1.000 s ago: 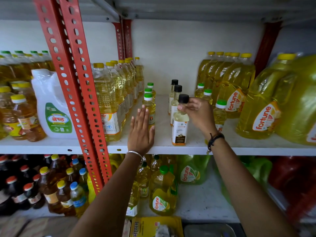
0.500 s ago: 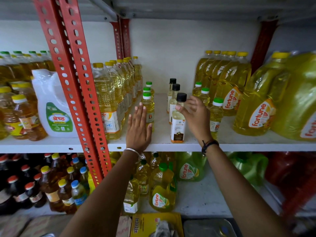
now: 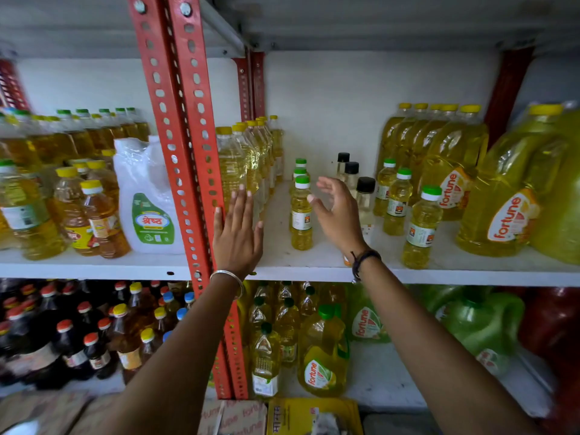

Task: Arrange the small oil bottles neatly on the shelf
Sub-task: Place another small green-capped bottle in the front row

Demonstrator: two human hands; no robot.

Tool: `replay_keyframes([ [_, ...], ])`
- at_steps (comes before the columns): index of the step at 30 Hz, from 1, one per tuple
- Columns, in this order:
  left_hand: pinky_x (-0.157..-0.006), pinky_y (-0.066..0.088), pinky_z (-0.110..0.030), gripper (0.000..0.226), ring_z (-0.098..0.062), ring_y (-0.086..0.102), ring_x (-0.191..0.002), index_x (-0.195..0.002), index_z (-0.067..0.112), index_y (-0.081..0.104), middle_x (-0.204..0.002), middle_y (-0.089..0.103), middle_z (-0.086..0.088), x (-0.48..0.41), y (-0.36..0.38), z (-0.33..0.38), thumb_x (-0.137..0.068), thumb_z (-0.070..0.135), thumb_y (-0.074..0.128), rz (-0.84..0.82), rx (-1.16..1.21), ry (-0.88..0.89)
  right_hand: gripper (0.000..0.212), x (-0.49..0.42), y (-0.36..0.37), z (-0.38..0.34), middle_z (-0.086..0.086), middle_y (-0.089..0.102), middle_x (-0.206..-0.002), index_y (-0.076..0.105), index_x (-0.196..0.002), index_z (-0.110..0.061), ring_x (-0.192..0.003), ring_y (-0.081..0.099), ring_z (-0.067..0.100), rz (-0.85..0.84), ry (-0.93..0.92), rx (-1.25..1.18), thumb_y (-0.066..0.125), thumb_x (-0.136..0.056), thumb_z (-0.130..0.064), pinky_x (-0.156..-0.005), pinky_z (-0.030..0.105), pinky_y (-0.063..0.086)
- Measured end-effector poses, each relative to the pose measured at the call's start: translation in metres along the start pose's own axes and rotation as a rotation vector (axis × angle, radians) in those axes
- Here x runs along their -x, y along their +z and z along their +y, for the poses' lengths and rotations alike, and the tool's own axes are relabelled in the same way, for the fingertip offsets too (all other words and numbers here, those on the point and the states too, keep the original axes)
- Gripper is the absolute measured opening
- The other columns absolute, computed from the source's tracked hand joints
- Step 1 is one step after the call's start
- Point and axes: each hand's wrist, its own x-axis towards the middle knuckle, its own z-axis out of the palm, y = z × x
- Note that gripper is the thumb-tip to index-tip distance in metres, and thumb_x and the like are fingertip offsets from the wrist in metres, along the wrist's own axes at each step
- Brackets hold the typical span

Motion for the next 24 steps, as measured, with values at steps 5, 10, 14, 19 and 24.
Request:
replay_keyframes([
  [5,-0.117,-0.008,-0.038,0.059,-0.014,0.005,-0.147,-0.151,0.01,0.022,-0.159,0.016,-0.005,0.001,0.007,-0.009,-0.097,0.033,0.029,-0.026,-0.069,0.059,0.047,-0.028,0.022,0.006,0.009,0.05,-0.138,0.038,-0.135,-0.011,-0.125,0.048,0.019,-0.127,0.216,-0.113,0.054,-0.091,-0.014,-0.098,0.025,0.035],
  [10,-0.117,-0.004,-0.037,0.059,-0.015,0.008,-0.146,-0.15,0.009,0.025,-0.158,0.018,-0.005,0.001,0.014,-0.012,-0.097,0.033,0.03,0.024,-0.101,0.08,0.042,-0.042,0.035,0.018,0.01,0.061,-0.123,0.047,-0.13,-0.011,-0.11,0.057,0.019,-0.109,0.255,-0.083,0.057,-0.089,-0.011,-0.097,0.032,0.044],
  [14,-0.117,-0.005,-0.037,0.059,-0.016,0.008,-0.146,-0.15,0.008,0.025,-0.158,0.018,-0.006,0.001,0.015,-0.013,-0.096,0.033,0.03,0.025,-0.104,0.098,0.032,-0.043,0.042,0.017,0.011,0.066,-0.114,0.058,-0.116,-0.01,-0.099,0.058,0.017,-0.066,0.263,-0.076,0.063,-0.085,-0.014,-0.091,0.032,0.046],
  [19,-0.117,-0.005,-0.037,0.059,-0.017,0.009,-0.146,-0.15,0.009,0.025,-0.158,0.016,-0.006,0.001,0.015,-0.014,-0.096,0.033,0.029,0.026,-0.093,0.101,0.033,-0.043,0.049,0.013,0.001,0.063,-0.097,0.057,-0.095,-0.02,-0.091,0.059,0.018,0.045,0.292,-0.069,0.078,-0.071,-0.028,-0.084,0.036,0.049],
  [24,-0.117,-0.004,-0.037,0.059,-0.017,0.009,-0.146,-0.15,0.008,0.025,-0.157,0.017,-0.006,0.001,0.015,-0.014,-0.097,0.033,0.029,0.03,-0.083,0.108,0.034,-0.039,0.05,0.013,0.006,0.064,-0.101,0.05,-0.083,-0.03,-0.09,0.059,0.018,0.079,0.253,-0.04,0.079,-0.068,-0.039,-0.08,0.036,0.049],
])
